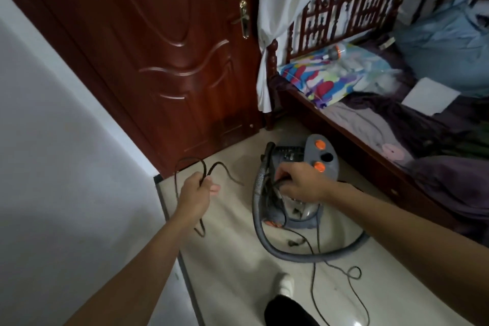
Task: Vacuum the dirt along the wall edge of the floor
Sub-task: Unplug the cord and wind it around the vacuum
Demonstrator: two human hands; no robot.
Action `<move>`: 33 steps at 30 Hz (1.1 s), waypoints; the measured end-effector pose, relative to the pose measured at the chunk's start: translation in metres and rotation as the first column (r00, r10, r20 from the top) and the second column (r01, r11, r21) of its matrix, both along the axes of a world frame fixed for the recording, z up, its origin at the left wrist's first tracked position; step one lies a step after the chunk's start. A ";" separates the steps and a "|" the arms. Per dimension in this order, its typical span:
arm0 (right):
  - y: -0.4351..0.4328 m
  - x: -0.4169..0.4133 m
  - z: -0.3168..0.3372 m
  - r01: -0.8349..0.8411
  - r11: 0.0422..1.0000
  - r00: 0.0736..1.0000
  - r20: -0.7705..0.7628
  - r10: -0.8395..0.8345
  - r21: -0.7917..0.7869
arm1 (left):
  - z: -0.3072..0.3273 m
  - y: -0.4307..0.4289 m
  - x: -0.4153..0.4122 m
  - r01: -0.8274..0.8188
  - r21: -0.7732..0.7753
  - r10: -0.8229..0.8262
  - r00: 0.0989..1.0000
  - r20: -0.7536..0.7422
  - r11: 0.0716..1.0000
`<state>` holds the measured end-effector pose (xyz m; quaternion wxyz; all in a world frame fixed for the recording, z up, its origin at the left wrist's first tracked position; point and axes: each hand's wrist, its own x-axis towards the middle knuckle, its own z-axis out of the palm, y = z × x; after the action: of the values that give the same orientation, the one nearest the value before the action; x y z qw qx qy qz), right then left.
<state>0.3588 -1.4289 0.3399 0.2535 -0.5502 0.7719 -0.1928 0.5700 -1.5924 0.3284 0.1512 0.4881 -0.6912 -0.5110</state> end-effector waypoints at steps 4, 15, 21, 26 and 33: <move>-0.049 -0.031 0.000 -0.032 0.990 0.969 0.237 0.064 -0.136 | 0.000 -0.023 -0.043 -0.088 0.168 0.105 0.990 -0.097 0.982; -0.132 -0.150 -0.033 0.159 0.966 0.984 0.114 -0.138 -0.202 | 0.028 -0.107 -0.149 0.075 0.375 -0.022 0.989 -0.144 0.924; -0.073 -0.218 -0.139 0.596 0.754 0.797 -0.095 -0.596 0.275 | 0.056 -0.200 -0.160 -0.021 0.471 0.172 0.944 -0.281 0.882; -0.019 -0.235 -0.173 0.735 0.521 0.608 -0.080 -0.790 0.434 | 0.051 -0.272 -0.179 -0.106 0.415 0.231 0.936 -0.266 0.904; -0.105 -0.195 -0.119 0.620 0.655 0.775 -0.203 -0.599 0.433 | 0.003 -0.314 -0.257 0.238 0.337 -0.213 0.971 -0.110 0.911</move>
<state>0.1643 -1.5336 0.2210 0.2849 -0.1834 0.9390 -0.0591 0.3134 -1.9062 0.3311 0.0270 0.4055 -0.6359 -0.6561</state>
